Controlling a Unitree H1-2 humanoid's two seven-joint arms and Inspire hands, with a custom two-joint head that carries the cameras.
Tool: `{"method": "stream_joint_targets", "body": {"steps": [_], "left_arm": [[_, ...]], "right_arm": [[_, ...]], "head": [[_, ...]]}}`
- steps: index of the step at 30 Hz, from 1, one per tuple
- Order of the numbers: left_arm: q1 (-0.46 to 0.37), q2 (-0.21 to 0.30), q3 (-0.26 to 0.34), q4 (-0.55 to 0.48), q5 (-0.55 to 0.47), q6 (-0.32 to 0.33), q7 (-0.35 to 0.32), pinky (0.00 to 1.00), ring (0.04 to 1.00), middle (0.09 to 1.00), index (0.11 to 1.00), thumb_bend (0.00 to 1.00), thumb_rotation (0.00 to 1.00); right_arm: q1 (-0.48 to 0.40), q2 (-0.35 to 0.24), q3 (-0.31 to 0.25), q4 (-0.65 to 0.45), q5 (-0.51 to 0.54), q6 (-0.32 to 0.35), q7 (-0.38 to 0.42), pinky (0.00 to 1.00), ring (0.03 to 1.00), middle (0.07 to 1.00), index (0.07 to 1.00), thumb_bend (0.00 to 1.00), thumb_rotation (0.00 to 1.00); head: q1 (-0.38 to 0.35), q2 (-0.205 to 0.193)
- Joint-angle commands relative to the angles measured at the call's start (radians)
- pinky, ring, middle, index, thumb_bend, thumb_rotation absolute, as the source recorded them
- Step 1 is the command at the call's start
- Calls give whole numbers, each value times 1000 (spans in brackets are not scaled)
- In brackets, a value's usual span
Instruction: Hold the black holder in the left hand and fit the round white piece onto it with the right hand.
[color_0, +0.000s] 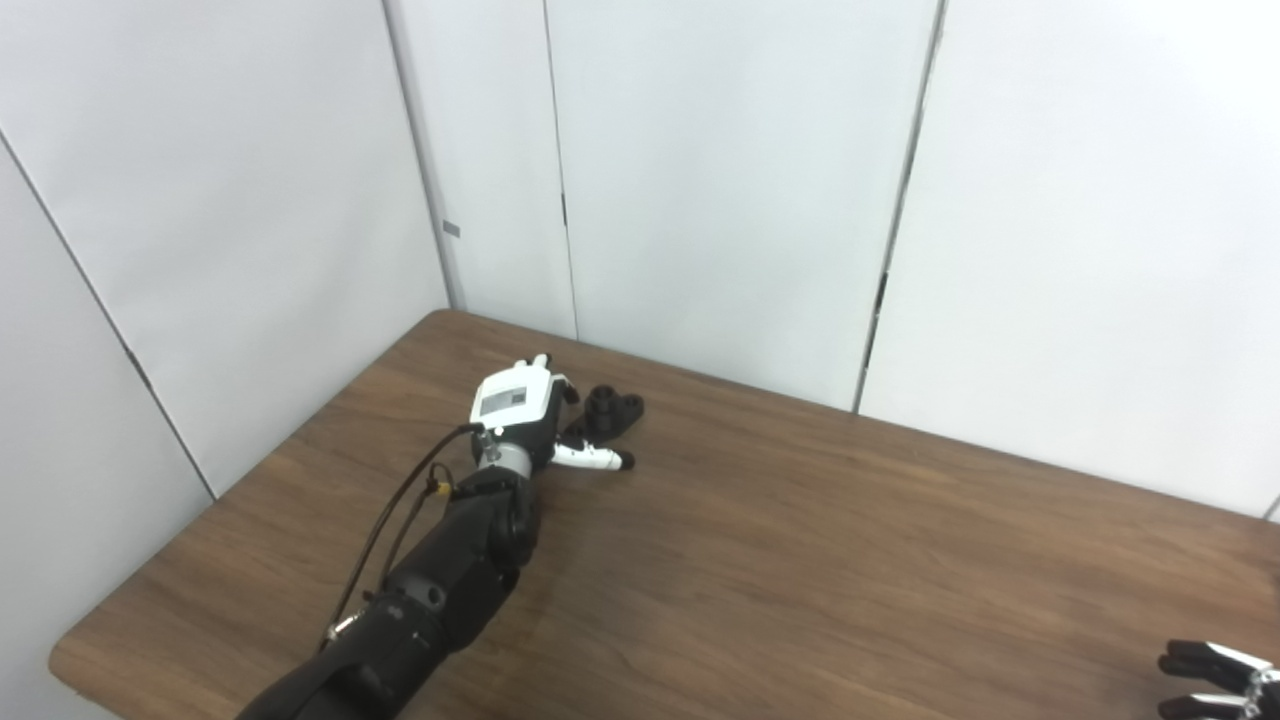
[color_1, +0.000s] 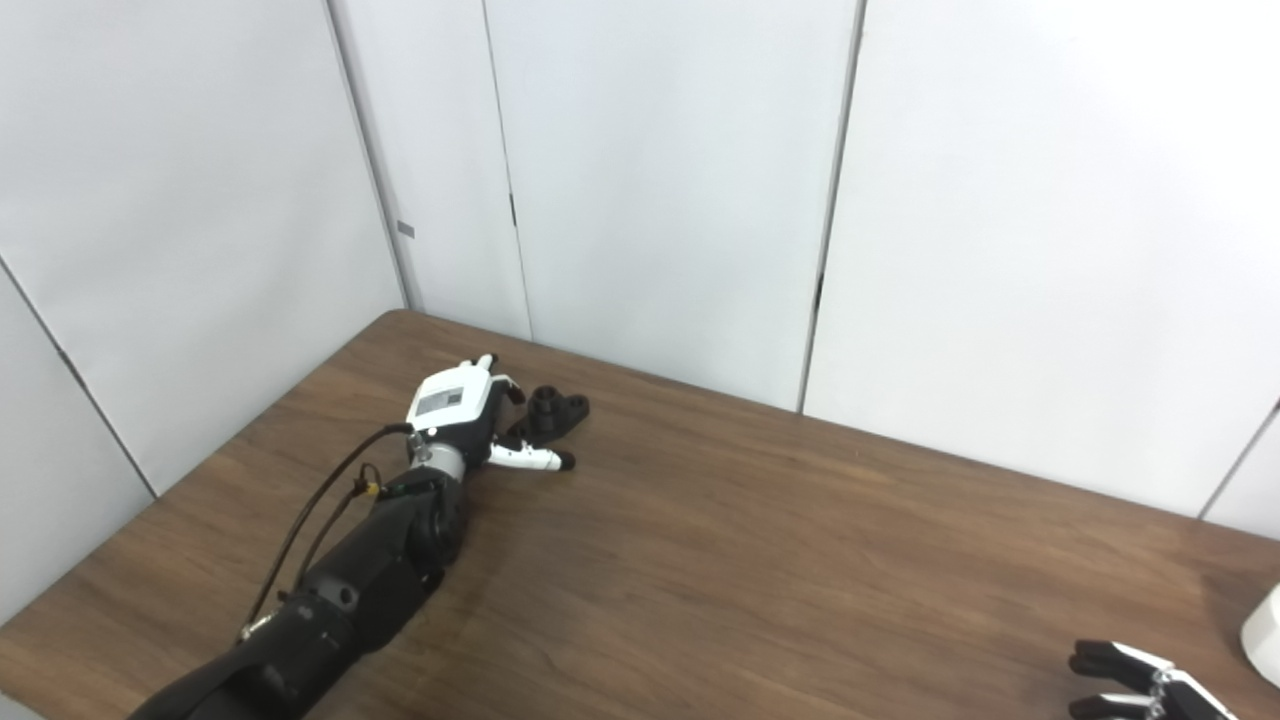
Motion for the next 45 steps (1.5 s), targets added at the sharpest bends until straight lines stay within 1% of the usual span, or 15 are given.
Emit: {"method": "stream_joint_targets", "body": {"steps": [1, 6, 9, 14, 18, 21, 22, 23, 25, 29, 32, 35, 38, 40, 45], "left_arm": [[-41, 28, 8, -4, 3, 1, 28, 949, 1000, 1000, 735, 1000, 460], [-45, 17, 23, 16, -29, -24, 49, 941, 1000, 1000, 707, 1000, 417], [-50, 9, 30, 32, -57, -39, 55, 939, 1000, 973, 662, 958, 365], [-60, -17, 63, 67, -147, -57, 24, 981, 998, 942, 626, 873, 266], [-58, -36, 72, 78, -209, -54, -19, 944, 987, 934, 586, 830, 244], [-51, -47, 64, 84, -229, -69, -18, 899, 973, 935, 543, 802, 212], [-48, -49, 62, 89, -235, -83, -16, 885, 974, 933, 511, 637, 132], [-47, -49, 55, 96, -233, -98, -13, 893, 979, 931, 499, 581, 105], [-42, -51, 43, 107, -233, -126, -16, 889, 981, 925, 489, 535, 84], [-28, -53, 18, 110, -241, -188, -27, 983, 999, 913, 481, 524, 76], [-6, -49, -20, 66, -234, -187, -60, 999, 1000, 916, 480, 523, 76], [31, -44, -55, -9, -247, -215, -104, 1000, 1000, 931, 480, 524, 69], [84, -34, -88, -121, -271, -231, -170, 1000, 1000, 954, 481, 524, 62], [118, -27, -113, -192, -281, -258, -208, 1000, 1000, 959, 481, 524, 60], [188, -30, -154, -346, -299, -310, -262, 993, 1000, 980, 486, 524, 60]], "right_arm": [[-19, -18, -5, -40, 10, -20, 4, 461, 555, 679, 674, 619, 0], [-19, -20, -4, -40, 8, -32, 3, 450, 540, 663, 658, 618, 0], [-17, -19, -5, -48, 6, -25, 1, 447, 534, 656, 652, 611, 0], [-16, -19, -5, -51, 2, -25, 0, 446, 535, 655, 650, 596, 0], [-16, -16, -7, -65, 4, -2, 0, 448, 541, 662, 650, 585, 0], [-16, -12, -7, -70, -1, 4, -3, 450, 540, 666, 654, 577, 0], [-16, -10, -6, -71, -1, 3, -4, 448, 538, 667, 654, 573, 0], [-17, -9, -6, -72, -1, 3, -5, 448, 539, 666, 653, 570, 0], [-18, -6, -6, -73, -4, 7, -6, 449, 539, 667, 653, 563, 0], [-23, 0, -5, -76, -8, 19, -9, 452, 546, 667, 652, 552, 0], [-27, 4, -4, -70, -13, 13, -12, 447, 546, 665, 649, 551, 0], [-32, 8, -1, -69, -20, 12, -14, 442, 542, 662, 645, 545, 0], [-39, 12, 0, -64, -22, 7, -17, 434, 534, 656, 641, 543, 0], [-44, 16, 0, -55, -17, 1, -17, 432, 533, 655, 642, 542, 0], [-51, 27, 0, -42, -20, 4, -22, 451, 541, 666, 644, 547, 0]], "head": [[-2, 3], [-5, 8], [-5, 10], [-7, 13], [-5, 19], [-7, 21], [-8, 21], [-8, 21], [-11, 24], [-16, 26], [-23, 30], [-38, 34], [-57, 38], [-77, 41], [-135, 56]]}}
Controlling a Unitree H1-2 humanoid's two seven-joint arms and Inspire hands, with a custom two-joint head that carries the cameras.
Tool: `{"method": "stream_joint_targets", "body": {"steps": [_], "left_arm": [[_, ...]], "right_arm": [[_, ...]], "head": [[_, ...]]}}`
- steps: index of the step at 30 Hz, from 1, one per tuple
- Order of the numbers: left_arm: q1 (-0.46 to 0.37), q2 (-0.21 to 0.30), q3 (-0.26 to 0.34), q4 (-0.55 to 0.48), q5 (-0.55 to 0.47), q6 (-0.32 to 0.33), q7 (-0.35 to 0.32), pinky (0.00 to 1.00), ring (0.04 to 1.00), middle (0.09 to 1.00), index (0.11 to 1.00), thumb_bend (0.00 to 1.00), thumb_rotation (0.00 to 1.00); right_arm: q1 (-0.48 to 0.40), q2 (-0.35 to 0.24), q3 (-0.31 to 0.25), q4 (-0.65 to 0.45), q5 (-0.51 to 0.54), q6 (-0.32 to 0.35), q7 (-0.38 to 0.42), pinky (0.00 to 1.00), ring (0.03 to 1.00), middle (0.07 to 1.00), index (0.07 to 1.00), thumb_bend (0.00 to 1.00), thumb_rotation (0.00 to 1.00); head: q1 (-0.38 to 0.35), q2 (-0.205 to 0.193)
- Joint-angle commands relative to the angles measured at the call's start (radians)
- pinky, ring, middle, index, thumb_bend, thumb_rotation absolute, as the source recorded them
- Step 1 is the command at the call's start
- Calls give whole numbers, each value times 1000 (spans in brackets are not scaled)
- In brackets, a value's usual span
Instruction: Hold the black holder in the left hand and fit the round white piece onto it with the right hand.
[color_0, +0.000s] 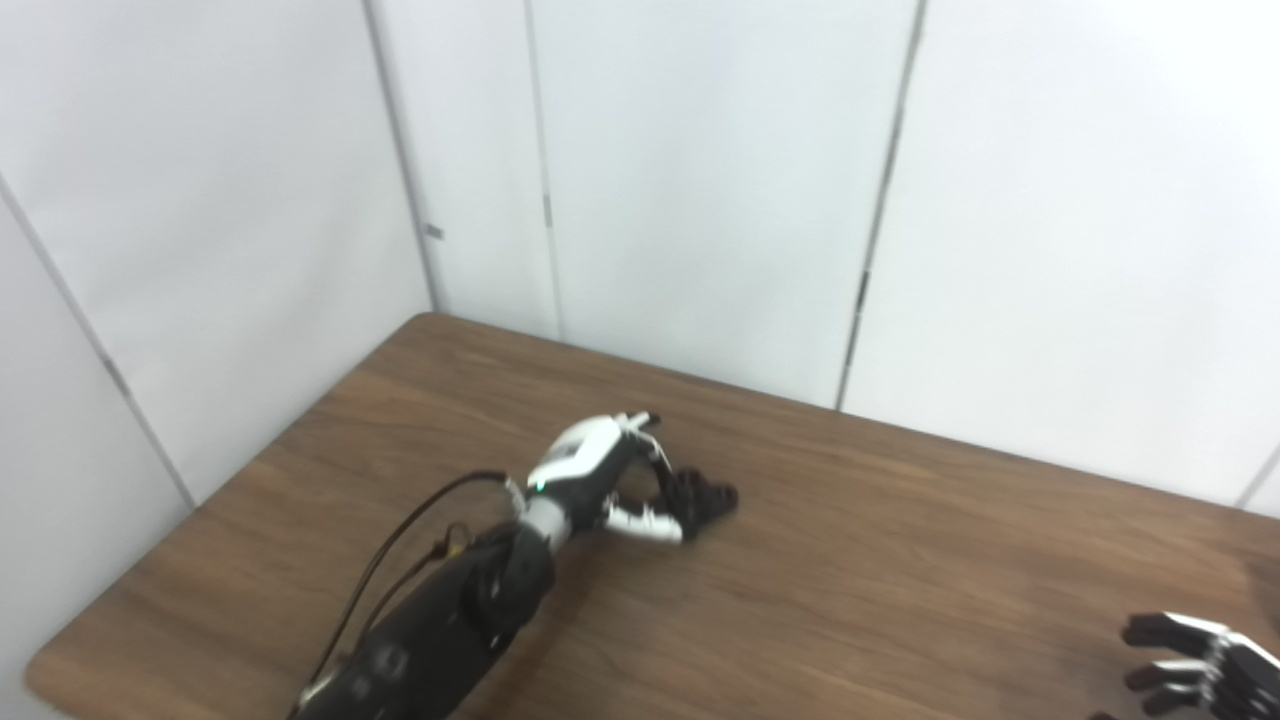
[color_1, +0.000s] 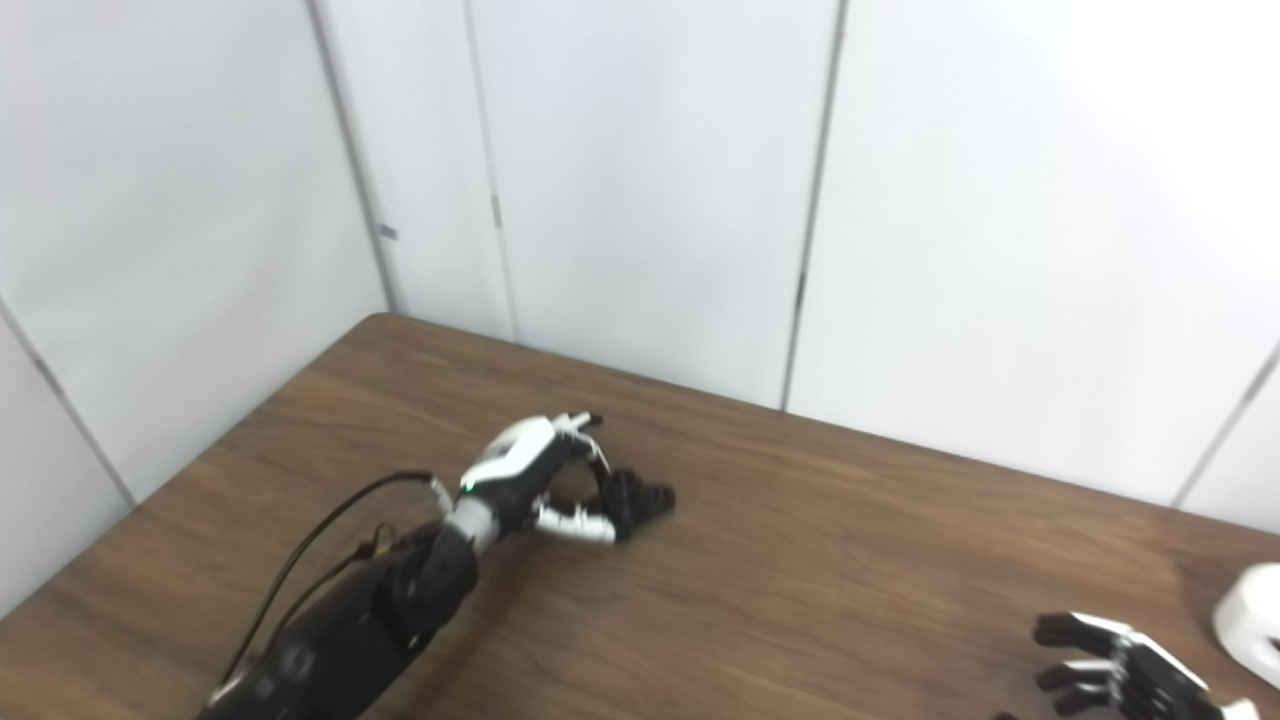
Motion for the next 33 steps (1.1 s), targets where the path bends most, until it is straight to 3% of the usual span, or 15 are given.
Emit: {"method": "stream_joint_targets", "body": {"steps": [1, 5, 9, 19, 26, 29, 33], "left_arm": [[25, -8, -56, -43, 0, -49, -83, 993, 1000, 984, 487, 524, 61], [44, -14, -114, -105, 21, -126, -115, 1000, 1000, 1000, 492, 522, 68], [60, -24, -160, -162, 63, -179, -127, 977, 1000, 1000, 493, 522, 67], [54, -17, -251, -150, 150, -327, -169, 913, 1000, 998, 492, 523, 65], [37, -26, -292, -57, 202, -446, -131, 871, 1000, 973, 490, 523, 64], [32, -32, -295, -18, 201, -485, -119, 867, 1000, 977, 490, 523, 63], [30, -25, -292, -2, 212, -510, -114, 845, 1000, 968, 490, 523, 61]], "right_arm": [[-32, 5, -4, -14, 1, -22, -20, 455, 545, 668, 645, 547, 0], [-39, 11, -4, 15, 14, -50, -18, 454, 549, 666, 646, 555, 0], [-50, 31, -3, 51, 24, -95, -29, 446, 542, 656, 641, 570, 0], [-70, 82, 24, 58, -51, -88, -82, 450, 551, 665, 654, 579, 0], [-82, 103, 31, 48, -88, -75, -104, 438, 542, 658, 657, 589, 0], [-89, 102, 28, 30, -101, -65, -111, 446, 556, 662, 660, 586, 0], [-105, 67, 13, -63, -178, 51, -100, 461, 569, 662, 660, 638, 0]], "head": [[-32, 11], [-83, 27], [-184, 62], [-376, 101], [-472, 97], [-559, 82], [-679, 40]]}}
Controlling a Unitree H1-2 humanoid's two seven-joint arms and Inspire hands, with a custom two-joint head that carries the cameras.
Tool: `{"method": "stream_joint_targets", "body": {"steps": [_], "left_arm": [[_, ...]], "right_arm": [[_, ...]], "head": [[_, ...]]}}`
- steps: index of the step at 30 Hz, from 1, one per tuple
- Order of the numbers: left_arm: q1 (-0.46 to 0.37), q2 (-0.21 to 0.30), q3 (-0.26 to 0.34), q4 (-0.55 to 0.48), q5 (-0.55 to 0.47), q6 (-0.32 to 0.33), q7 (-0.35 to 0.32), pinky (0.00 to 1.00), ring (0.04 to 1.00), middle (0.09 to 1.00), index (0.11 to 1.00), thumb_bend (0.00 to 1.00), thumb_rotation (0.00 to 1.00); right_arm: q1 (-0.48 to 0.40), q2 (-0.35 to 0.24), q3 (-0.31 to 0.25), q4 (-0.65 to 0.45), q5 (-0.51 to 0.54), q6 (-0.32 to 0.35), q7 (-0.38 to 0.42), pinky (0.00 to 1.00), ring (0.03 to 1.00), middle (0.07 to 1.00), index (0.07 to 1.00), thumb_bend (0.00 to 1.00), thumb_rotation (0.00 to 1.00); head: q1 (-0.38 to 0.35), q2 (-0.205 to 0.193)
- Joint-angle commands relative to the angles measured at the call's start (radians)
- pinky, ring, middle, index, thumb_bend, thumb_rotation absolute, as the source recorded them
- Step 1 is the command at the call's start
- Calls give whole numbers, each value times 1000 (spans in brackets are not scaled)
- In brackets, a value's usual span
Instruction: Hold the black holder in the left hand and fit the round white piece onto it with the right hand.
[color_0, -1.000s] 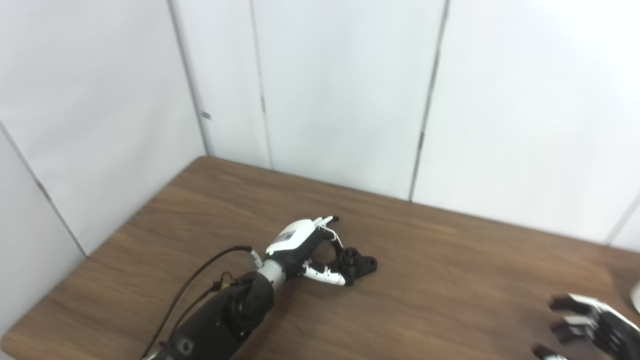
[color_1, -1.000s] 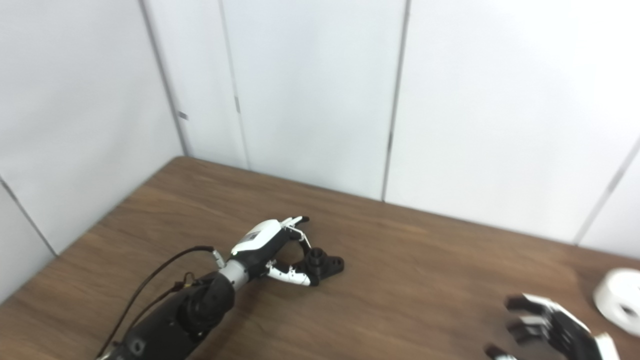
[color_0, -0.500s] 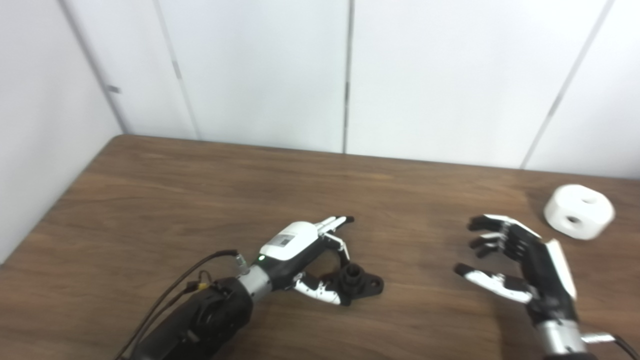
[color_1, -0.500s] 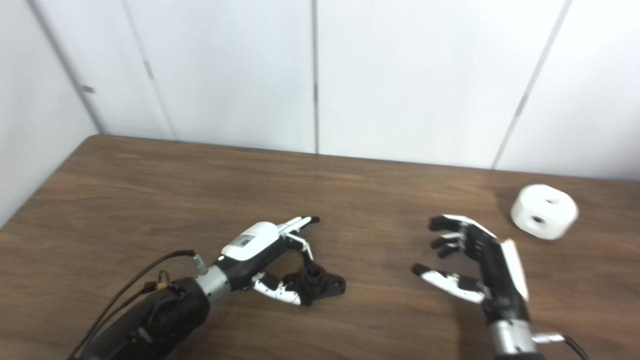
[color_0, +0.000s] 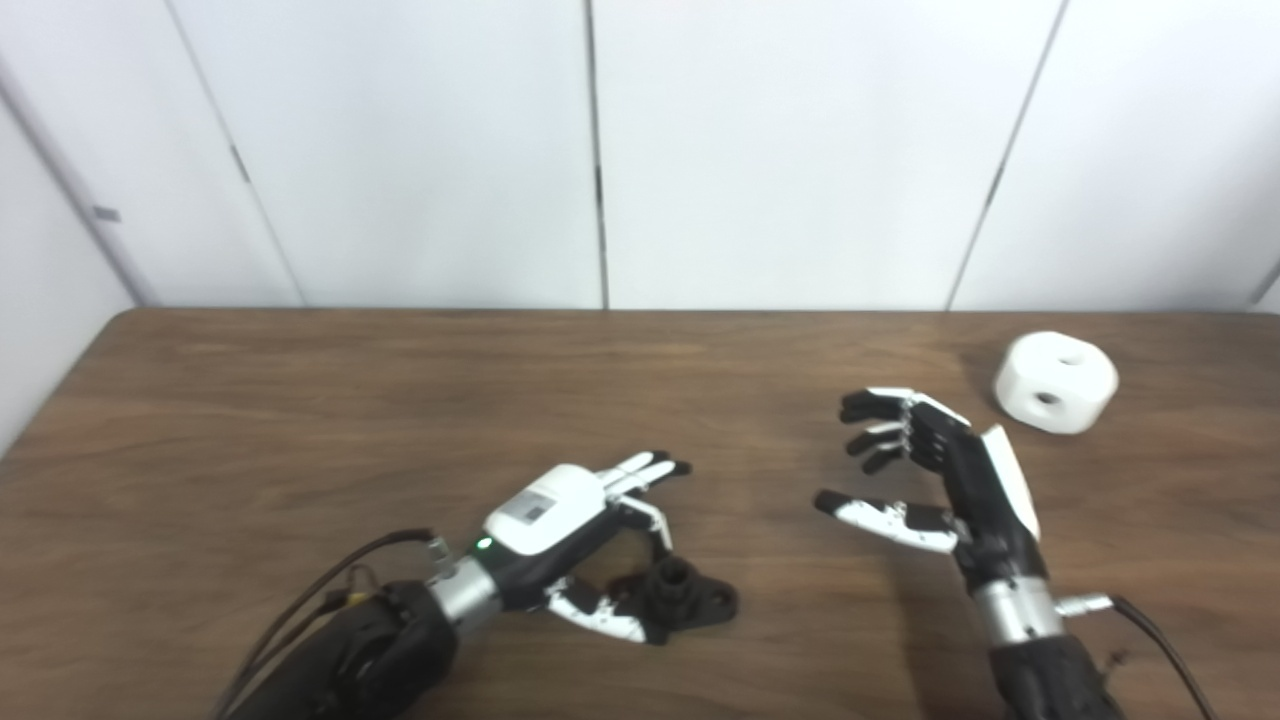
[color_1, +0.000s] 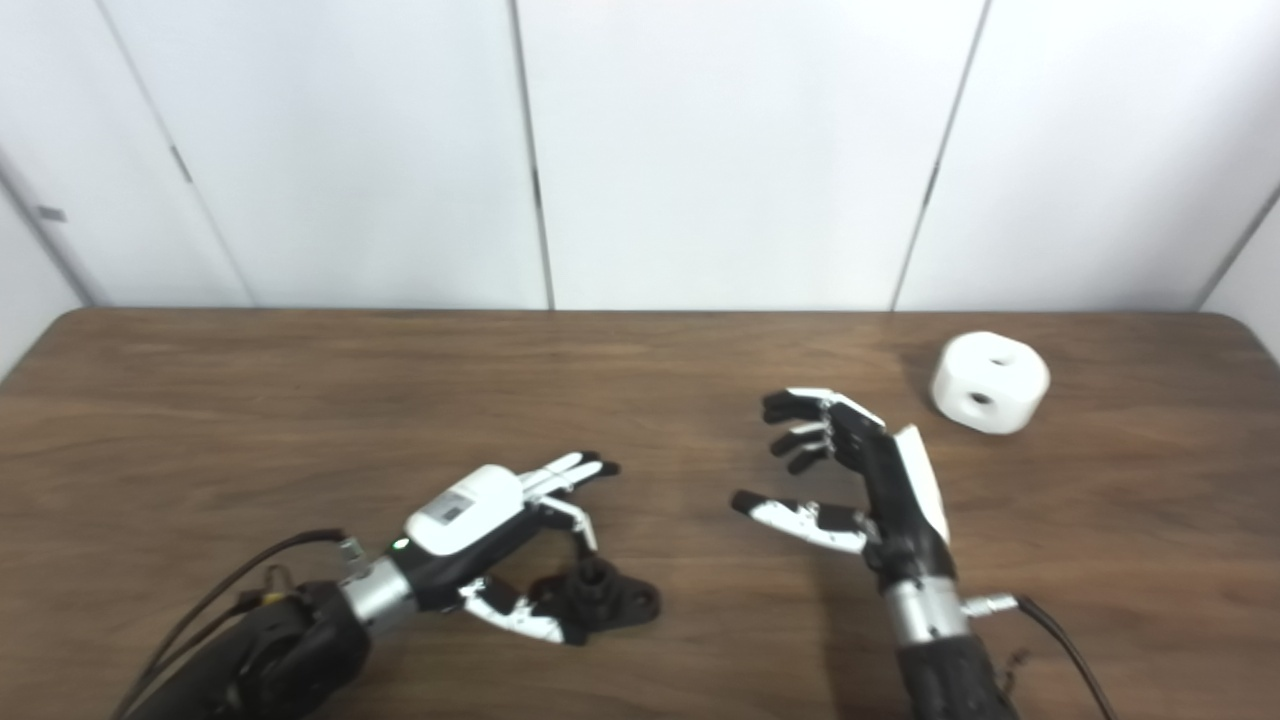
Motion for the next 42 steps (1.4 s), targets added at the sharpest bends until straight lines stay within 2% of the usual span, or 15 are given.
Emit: {"method": "stream_joint_targets", "body": {"steps": [1, 4, 5, 6, 7, 8, 10, 12, 17, 20, 22, 25, 30, 38, 42], "left_arm": [[27, 6, -47, 42, 74, -19, -57, 844, 1000, 968, 490, 524, 61], [29, 24, -48, 47, 105, -30, -47, 822, 989, 959, 490, 524, 60], [28, 29, -48, 54, 112, -38, -38, 798, 968, 943, 490, 524, 59], [29, 34, -47, 58, 116, -47, -29, 790, 961, 938, 490, 524, 59], [30, 39, -46, 60, 120, -53, -23, 776, 946, 928, 490, 524, 58], [30, 42, -45, 64, 123, -59, -18, 765, 931, 916, 490, 524, 57], [31, 46, -44, 80, 131, -69, -7, 767, 922, 908, 490, 524, 57], [27, 48, -48, 109, 131, -87, 16, 765, 914, 901, 490, 523, 57], [9, 52, -71, 156, 124, -100, 43, 770, 941, 916, 489, 523, 56], [-5, 55, -97, 185, 118, -100, 86, 771, 943, 914, 488, 523, 57], [-14, 60, -114, 197, 110, -101, 109, 752, 940, 909, 488, 523, 57], [-21, 67, -129, 205, 98, -101, 119, 744, 948, 912, 487, 523, 57], [-20, 72, -137, 209, 89, -100, 113, 775, 964, 923, 488, 522, 57], [-21, 82, -159, 212, 73, -100, 138, 764, 959, 918, 487, 522, 57], [-18, 85, -156, 209, 80, -100, 139, 781, 963, 921, 488, 522, 58]], "right_arm": [[-57, -58, -8, -84, -92, 61, 16, 464, 577, 671, 666, 647, 0], [-108, -196, 23, -180, -399, 206, 125, 532, 653, 727, 745, 707, 162], [-120, -221, 32, -194, -466, 236, 150, 578, 707, 761, 766, 725, 192], [-143, -256, 41, -204, -560, 273, 193, 594, 726, 772, 773, 732, 203], [-166, -288, 48, -210, -633, 305, 236, 644, 788, 823, 789, 756, 212], [-182, -306, 54, -211, -681, 328, 265, 727, 859, 877, 805, 781, 214], [-238, -350, 59, -208, -796, 388, 368, 830, 927, 926, 824, 815, 216], [-282, -378, 60, -191, -859, 417, 428, 865, 947, 940, 833, 834, 213], [-355, -428, 57, -123, -937, 424, 473, 785, 919, 923, 823, 873, 228], [-400, -452, 47, -78, -974, 441, 524, 812, 940, 942, 839, 877, 240], [-434, -471, 43, -43, -998, 452, 575, 869, 958, 962, 860, 908, 278], [-471, -500, 48, 4, -1036, 457, 632, 859, 957, 977, 887, 941, 299], [-513, -531, 55, 80, -1038, 465, 664, 873, 961, 993, 918, 984, 289], [-569, -542, 74, 162, -990, 482, 809, 918, 998, 1000, 960, 1000, 349], [-578, -538, 87, 207, -961, 483, 811, 916, 1000, 1000, 971, 1000, 376]], "head": [[-21, -11], [-119, -61], [-141, -72], [-193, -102], [-213, -113], [-234, -125], [-300, -163], [-352, -202], [-411, -241], [-426, -249], [-431, -257], [-431, -262], [-431, -261], [-425, -254], [-421, -248]]}}
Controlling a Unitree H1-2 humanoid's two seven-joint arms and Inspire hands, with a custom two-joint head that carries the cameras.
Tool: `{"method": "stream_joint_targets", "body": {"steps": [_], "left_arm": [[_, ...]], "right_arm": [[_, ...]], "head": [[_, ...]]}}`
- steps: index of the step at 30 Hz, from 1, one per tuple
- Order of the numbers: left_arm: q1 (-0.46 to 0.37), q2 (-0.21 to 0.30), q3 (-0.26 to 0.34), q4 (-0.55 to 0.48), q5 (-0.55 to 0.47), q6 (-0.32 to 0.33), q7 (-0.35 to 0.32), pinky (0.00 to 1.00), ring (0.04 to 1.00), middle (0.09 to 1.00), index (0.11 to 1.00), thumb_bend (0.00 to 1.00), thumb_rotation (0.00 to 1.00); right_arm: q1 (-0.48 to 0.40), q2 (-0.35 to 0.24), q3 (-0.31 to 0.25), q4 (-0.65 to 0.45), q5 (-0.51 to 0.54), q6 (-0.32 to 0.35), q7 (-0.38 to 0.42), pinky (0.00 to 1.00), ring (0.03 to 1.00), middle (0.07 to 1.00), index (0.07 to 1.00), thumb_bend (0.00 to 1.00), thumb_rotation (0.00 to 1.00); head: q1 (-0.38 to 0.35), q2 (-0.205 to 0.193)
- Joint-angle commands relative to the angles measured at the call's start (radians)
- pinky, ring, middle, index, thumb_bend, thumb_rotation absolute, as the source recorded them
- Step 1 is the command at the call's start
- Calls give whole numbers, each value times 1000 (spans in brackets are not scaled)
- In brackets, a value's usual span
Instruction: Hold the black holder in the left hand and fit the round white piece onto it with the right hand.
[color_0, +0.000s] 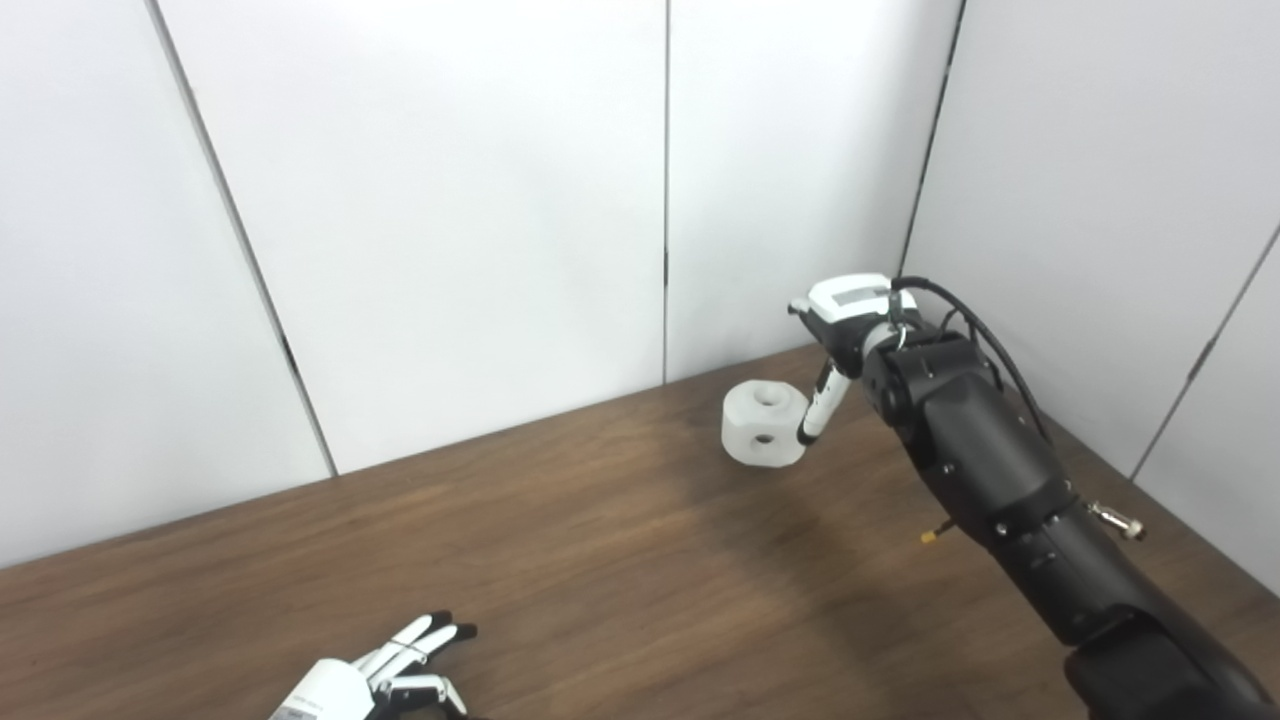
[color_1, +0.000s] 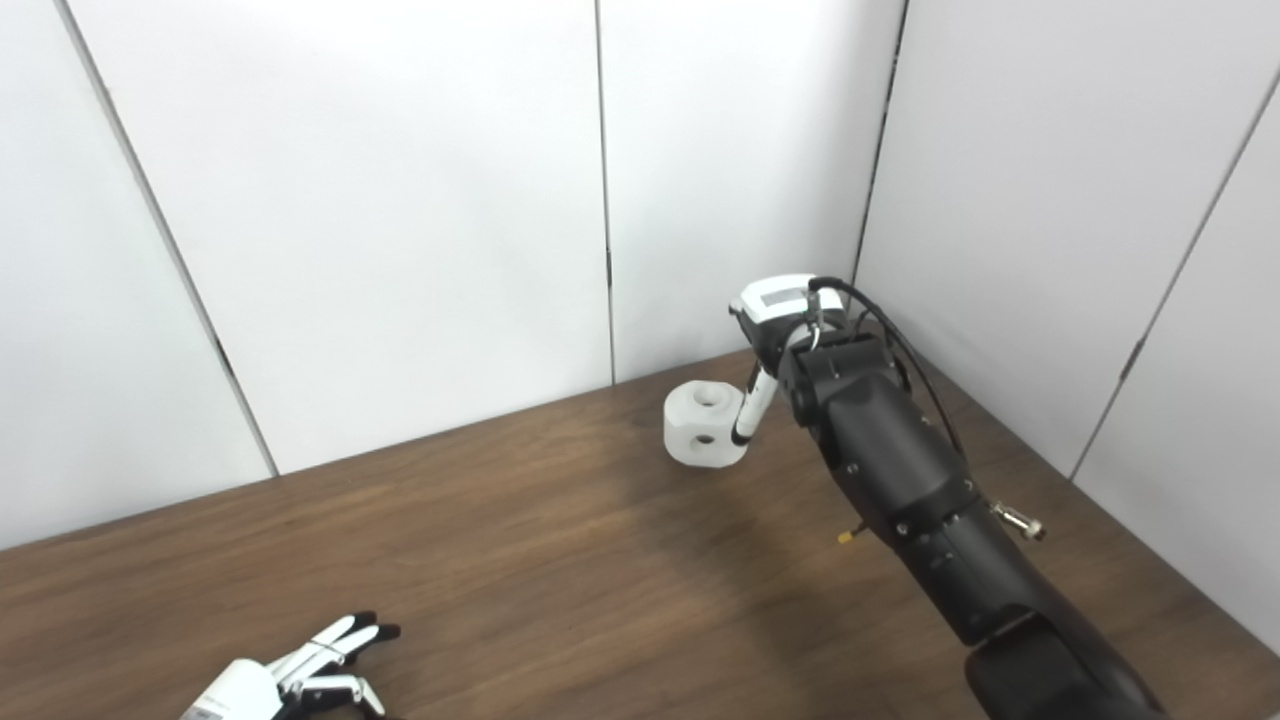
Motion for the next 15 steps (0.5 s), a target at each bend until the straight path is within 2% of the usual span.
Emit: {"method": "stream_joint_targets", "body": {"steps": [1, 8, 15], "left_arm": [[48, 39, -39, 64, 57, 12, -82, 790, 966, 923, 488, 522, 58], [48, 45, -42, 63, 48, 12, -80, 840, 979, 923, 488, 522, 58], [51, 45, -43, 62, 42, 12, -81, 913, 999, 928, 488, 522, 57]], "right_arm": [[-61, -25, 1, 3, 11, 17, -12, 913, 1000, 1000, 971, 1000, 380], [-78, -18, 38, 70, 58, 35, -7, 952, 1000, 1000, 962, 1000, 400], [-88, -5, 58, 131, 111, 45, -59, 991, 1000, 1000, 926, 1000, 395]], "head": [[2, 2], [7, 6], [11, 10]]}}
